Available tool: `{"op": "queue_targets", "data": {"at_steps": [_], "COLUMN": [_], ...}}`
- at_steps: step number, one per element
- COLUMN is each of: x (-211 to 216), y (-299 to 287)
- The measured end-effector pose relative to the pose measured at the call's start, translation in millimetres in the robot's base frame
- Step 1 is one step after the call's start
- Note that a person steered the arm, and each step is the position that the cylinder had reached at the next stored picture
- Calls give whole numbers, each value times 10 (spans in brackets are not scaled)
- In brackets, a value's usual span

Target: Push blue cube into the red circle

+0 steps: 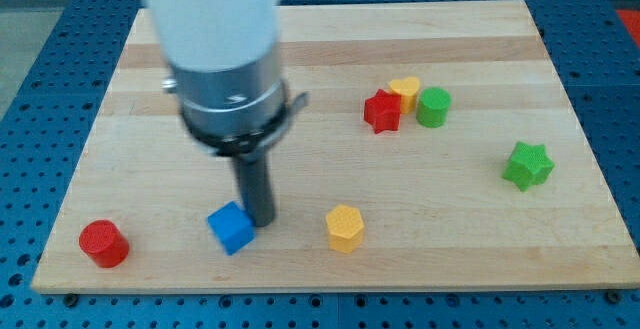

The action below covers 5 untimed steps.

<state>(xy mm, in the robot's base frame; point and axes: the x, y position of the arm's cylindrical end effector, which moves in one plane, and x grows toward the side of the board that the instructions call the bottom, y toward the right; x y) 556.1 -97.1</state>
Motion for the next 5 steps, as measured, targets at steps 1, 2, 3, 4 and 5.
{"op": "queue_targets", "data": {"at_steps": [1,2,3,4,5], "x": [99,79,223,387,316], "y": [-282,-76,86,21,-293]}}
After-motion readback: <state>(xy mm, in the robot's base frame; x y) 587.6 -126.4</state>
